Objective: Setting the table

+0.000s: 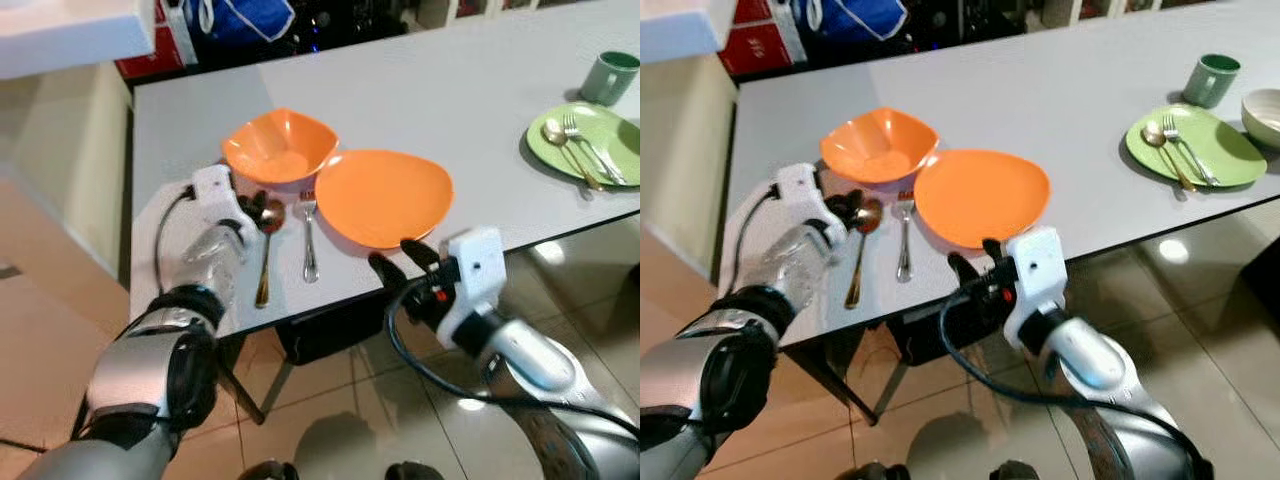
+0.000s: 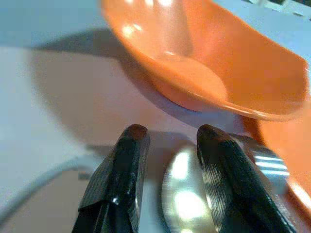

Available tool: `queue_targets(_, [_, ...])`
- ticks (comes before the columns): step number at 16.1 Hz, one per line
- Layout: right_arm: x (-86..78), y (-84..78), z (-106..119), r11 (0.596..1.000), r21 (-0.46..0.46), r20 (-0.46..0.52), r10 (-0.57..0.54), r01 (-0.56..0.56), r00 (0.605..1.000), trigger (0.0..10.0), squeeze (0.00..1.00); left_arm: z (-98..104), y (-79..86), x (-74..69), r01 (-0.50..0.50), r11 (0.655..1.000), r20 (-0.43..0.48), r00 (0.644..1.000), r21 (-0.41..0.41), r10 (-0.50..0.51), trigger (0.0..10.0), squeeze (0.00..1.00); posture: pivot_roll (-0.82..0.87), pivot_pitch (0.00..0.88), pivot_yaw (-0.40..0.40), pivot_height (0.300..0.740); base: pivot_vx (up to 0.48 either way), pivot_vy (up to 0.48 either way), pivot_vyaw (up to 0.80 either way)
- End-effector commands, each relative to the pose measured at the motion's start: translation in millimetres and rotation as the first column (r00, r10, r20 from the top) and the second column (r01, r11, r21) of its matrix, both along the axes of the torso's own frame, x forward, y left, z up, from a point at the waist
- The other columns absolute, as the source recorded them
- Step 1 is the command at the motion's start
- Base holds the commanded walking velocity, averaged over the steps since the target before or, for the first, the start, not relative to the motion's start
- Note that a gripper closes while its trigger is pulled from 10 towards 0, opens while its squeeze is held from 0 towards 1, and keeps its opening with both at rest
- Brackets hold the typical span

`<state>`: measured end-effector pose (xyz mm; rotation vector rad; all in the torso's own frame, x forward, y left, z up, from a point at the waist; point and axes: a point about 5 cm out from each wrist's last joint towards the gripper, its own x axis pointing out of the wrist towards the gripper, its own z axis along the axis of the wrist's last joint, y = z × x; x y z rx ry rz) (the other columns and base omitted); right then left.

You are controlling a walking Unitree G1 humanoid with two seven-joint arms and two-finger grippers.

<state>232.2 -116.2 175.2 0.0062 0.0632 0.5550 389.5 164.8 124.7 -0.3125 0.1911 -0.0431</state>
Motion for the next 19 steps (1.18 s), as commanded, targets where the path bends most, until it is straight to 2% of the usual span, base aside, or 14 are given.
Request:
queue_targets(1, [1.8,3.1,-1,1.0,0.006,0.014,0.019,-0.019,1.0,10.0,0.0,0,11.1,-2.1,-0.032,0.999,0.024,0.999,0.038,0.031,10.0,0.0,-0.13,0.0,0.094,0.74,0.0,0.0,0.0])
queue_targets(2, [4.9,3.0,-1,1.0,0.009,0.021,0.023,-0.023,1.0,10.0,0.0,1,16.6,-3.6,-0.032,0.998,0.056,0.998,0.046,0.03,10.0,0.0,-0.11,0.0,0.088,0.74,0.0,0.0,0.0])
queue_targets(4, [10.1,2.6,-7,0.999,0.016,0.019,0.031,-0.031,0.999,10.0,0.0,-4,20.9,-10.7,0.019,0.993,0.105,0.994,0.118,-0.031,10.0,0.0,-0.06,0.0,0.067,0.74,0.0,0.0,0.0])
queue_targets(6, [15.2,3.3,-10,0.999,0.013,0.022,0.033,-0.033,0.999,10.0,0.0,-5,18.9,-16.0,0.066,0.988,0.141,0.986,0.143,-0.086,10.0,0.0,-0.05,0.0,0.058,0.74,0.0,0.0,0.0])
queue_targets(7, [18.2,2.9,-11,1.0,0.008,0.029,0.022,-0.023,0.999,10.0,0.0,-3,13.1,-23.4,0.116,0.973,0.189,0.97,0.198,-0.154,10.0,0.0,-0.04,0.0,0.05,0.74,0.0,0.0,0.0])
queue_targets(8, [20.7,0.7,-12,1.0,0.002,0.037,-0.001,0.001,0.999,10.0,0.0,1,7.8,-33.5,0.14,0.941,0.234,0.948,0.309,-0.218,10.0,0.0,-0.05,0.0,0.05,0.74,0.0,0.0,0.0])
queue_targets(10, [24.2,-5.7,-12,0.996,-0.01,0.052,-0.088,0.089,0.995,10.0,0.0,6,6.5,-50.6,0.133,0.902,0.236,0.94,0.411,-0.247,10.0,0.0,-0.05,0.0,0.059,0.74,0.0,0.0,0.0])
queue_targets(12, [26.2,-13.3,-15,0.984,-0.011,0.053,-0.178,0.178,0.983,10.0,0.0,15,6.7,-64.4,0.09,0.89,0.289,0.927,0.447,-0.239,10.0,0.0,-0.03,0.0,0.055,0.74,0.0,0.0,0.0])
queue_targets(13, [26.8,-20.8,-18,0.968,-0.005,0.06,-0.25,0.251,0.966,10.0,0.0,23,4.3,-78.0,0.063,0.886,0.327,0.915,0.459,-0.235,10.0,0.0,-0.03,0.0,0.048,0.74,0.0,0.0,0.0])
queue_targets(15, [26.6,-24.6,-17,0.959,0.01,0.067,-0.284,0.284,0.956,10.0,0.0,27,3.0,-87.6,0.047,0.885,0.342,0.912,0.463,-0.228,10.0,0.0,-0.03,0.0,0.041,0.74,0.0,0.0,0.0])
queue_targets(16, [25.5,-26.4,-18,0.953,0.01,0.076,-0.303,0.303,0.95,10.0,0.0,27,0.2,-102.0,0.029,0.896,0.337,0.921,0.443,-0.197,10.0,0.0,-0.04,0.0,0.049,0.74,0.0,0.0,0.0])
queue_targets(19, [23.5,-27.6,-19,0.954,-0.002,0.072,-0.299,0.3,0.951,10.0,0.0,29,-9.3,-109.3,0.037,0.905,0.327,0.926,0.423,-0.191,10.0,0.0,-0.05,0.0,0.05,0.74,0.0,0.121,0.0])
